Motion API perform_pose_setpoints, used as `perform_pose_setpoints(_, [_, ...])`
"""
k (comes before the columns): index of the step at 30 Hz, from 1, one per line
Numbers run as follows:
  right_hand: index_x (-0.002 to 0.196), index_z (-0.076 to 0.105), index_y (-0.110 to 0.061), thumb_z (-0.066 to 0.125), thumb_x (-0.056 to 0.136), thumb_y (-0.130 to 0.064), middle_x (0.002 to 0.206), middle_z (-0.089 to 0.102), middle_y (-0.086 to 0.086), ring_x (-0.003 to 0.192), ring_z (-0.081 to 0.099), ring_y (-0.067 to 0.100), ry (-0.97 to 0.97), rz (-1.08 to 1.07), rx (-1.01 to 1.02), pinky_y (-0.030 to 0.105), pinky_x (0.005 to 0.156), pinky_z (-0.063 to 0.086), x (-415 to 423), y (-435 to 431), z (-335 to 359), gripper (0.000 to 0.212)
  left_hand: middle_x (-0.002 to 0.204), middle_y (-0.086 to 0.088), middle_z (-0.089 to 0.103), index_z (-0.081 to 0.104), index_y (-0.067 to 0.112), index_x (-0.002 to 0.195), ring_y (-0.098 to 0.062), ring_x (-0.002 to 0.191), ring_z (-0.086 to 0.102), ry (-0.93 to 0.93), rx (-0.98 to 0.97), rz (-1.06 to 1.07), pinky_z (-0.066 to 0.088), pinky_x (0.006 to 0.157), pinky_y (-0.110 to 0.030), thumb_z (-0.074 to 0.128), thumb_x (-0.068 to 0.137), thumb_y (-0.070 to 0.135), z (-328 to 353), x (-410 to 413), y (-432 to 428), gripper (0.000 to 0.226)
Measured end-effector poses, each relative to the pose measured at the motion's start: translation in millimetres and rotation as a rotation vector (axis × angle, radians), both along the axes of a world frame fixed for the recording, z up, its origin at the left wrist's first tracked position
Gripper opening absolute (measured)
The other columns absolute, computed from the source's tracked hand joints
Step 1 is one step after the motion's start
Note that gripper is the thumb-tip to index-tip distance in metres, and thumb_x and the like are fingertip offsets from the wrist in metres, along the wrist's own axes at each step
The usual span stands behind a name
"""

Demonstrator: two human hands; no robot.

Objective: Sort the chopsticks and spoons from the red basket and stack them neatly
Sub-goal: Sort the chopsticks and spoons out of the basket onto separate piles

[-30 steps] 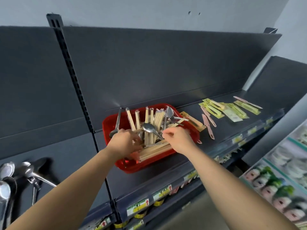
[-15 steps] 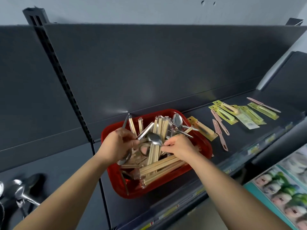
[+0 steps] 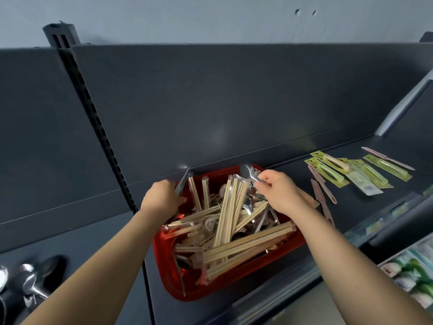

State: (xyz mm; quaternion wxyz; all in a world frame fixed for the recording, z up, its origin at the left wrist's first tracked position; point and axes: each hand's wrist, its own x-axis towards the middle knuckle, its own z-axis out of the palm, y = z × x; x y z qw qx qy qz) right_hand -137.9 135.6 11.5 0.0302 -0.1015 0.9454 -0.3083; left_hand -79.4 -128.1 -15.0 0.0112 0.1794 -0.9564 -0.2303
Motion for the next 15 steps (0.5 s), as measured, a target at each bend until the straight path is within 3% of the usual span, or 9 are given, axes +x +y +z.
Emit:
perform_pose_setpoints(3, [0.101,0.065,-0.017,0.062,0.091,-0.025,0.088,0.067,-0.003,0.079,0.064,0.018,0.011,-0.014,0.184,0.028,0.061,0.046,-4,13,-9,0.013,0.070,-0.003,0.059,0.059,0.012,0.087,-0.020,0.061,0.058,-0.084,-0.051,0.034,0.039,0.050,-0.026,0.076,0.079,0.026,-2,-2,8,0.024])
perform_pose_setpoints(6, [0.092,0.070,-0.013,0.067,0.086,-0.025,0.080,0.071,0.003,0.073,0.067,0.020,-0.008,0.000,0.299,0.031,0.057,0.051,-8,22,-17,0.014,0.063,0.000,0.055,0.057,0.015,0.077,-0.018,0.055,0.053,-0.052,-0.084,0.091,0.032,0.045,-0.024,0.073,0.080,0.027,3,2,14,0.021])
perform_pose_setpoints(9, [0.087,0.071,-0.012,0.072,0.081,-0.026,0.080,0.071,0.002,0.072,0.068,0.020,-0.077,0.005,0.308,0.029,0.061,0.055,-16,23,-20,0.016,0.057,0.001,0.052,0.050,0.021,0.063,-0.016,0.050,0.048,-0.006,-0.076,0.140,0.031,0.045,-0.024,0.069,0.084,0.033,16,8,21,0.031])
perform_pose_setpoints(12, [0.074,0.064,-0.016,0.072,0.081,-0.028,0.066,0.061,-0.002,0.057,0.056,0.015,-0.173,-0.008,0.303,0.022,0.048,0.038,-20,18,-22,0.017,0.057,0.000,0.052,0.048,0.018,0.063,-0.018,0.051,0.046,0.020,-0.039,0.108,0.033,0.047,-0.025,0.063,0.089,0.039,25,12,25,0.036])
perform_pose_setpoints(15, [0.071,0.056,-0.019,0.070,0.084,-0.024,0.064,0.057,-0.003,0.053,0.051,0.012,-0.194,-0.063,0.152,0.022,0.046,0.034,-27,19,-22,0.019,0.058,-0.002,0.049,0.044,0.013,0.064,-0.021,0.052,0.045,0.141,0.012,0.099,0.032,0.048,-0.029,0.057,0.094,0.038,27,16,30,0.041])
